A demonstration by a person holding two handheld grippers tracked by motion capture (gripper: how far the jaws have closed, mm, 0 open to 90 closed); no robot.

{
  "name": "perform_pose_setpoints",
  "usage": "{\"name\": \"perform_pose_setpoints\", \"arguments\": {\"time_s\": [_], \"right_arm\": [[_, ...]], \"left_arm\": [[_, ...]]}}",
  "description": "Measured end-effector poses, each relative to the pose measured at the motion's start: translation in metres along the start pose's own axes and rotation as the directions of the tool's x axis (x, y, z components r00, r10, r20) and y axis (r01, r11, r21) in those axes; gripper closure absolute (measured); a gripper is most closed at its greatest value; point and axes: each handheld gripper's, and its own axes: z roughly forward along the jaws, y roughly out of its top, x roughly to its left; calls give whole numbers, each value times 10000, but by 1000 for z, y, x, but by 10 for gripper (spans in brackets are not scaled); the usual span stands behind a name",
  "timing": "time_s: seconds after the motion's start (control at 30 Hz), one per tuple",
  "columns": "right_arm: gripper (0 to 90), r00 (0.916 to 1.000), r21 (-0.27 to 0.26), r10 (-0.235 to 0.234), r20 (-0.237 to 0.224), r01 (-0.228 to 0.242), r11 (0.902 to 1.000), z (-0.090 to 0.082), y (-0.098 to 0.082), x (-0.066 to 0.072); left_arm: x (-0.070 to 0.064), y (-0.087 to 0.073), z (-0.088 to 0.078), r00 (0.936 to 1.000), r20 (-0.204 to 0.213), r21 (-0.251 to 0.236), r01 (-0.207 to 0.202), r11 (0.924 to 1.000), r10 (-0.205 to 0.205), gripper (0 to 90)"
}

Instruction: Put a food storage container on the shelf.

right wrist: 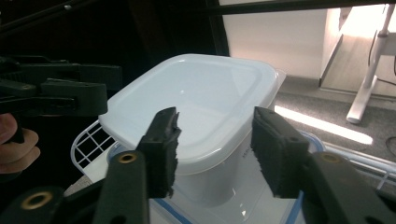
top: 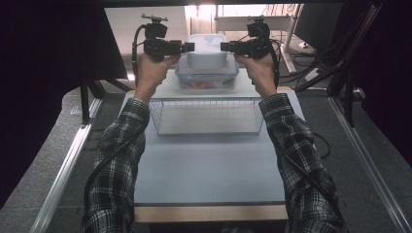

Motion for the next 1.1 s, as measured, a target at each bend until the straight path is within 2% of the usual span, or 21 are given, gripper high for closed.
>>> {"name": "perform_pose_setpoints", "arguments": {"time_s": [0.13, 0.23, 0.33, 0.43, 0.57, 0.67, 0.8, 0.9, 0.97, 1.03, 1.1], "right_arm": [[382, 9994, -259, -293, -178, 288, 9992, -5, -3, 0], [316, 9983, -216, -520, -272, 514, 9984, -9, -6, 1], [259, 9962, -237, -748, -451, 738, 9970, -13, -10, 4], [223, 9937, -244, -957, -579, 944, 9952, -15, -15, 6], [181, 9896, -30, -1304, -604, 1305, 9914, -16, -24, 8], [157, 9885, 60, -1385, -602, 1391, 9903, -17, -32, 8], [138, 9875, 87, -1388, -747, 1398, 9901, -19, -42, 8], [126, 9848, 100, -1517, -845, 1531, 9882, -21, -50, 9], [121, 9824, 65, -1664, -844, 1675, 9858, -23, -55, 10], [119, 9807, 89, -1750, -873, 1764, 9843, -25, -60, 10], [116, 9781, 87, -1866, -918, 1881, 9821, -28, -65, 11]], "left_arm": [[-6, -5, -8, 9981, 428, -70, -445, 9990, 448, 233], [-9, -12, -12, 9946, 696, 80, -780, 9969, 772, 181], [-11, -19, -14, 9924, 862, 217, -901, 9957, 879, 143], [-13, -26, -16, 9916, 858, 367, -1004, 9943, 970, 99], [-16, -35, -17, 9902, 911, 542, -1109, 9923, 1057, 88], [-18, -43, -17, 9864, 893, 616, -1437, 9877, 1379, 73], [-23, -53, -19, 9845, 904, 562, -1554, 9862, 1500, 58], [-28, -60, -19, 9839, 630, 729, -1714, 9825, 1669, 69], [-31, -66, -20, 9810, 520, 881, -1907, 9777, 1867, 69], [-32, -71, -20, 9779, 571, 913, -2059, 9743, 2013, 65], [-34, -77, -21, 9779, 631, 906, -2044, 9747, 1992, 63]]}}
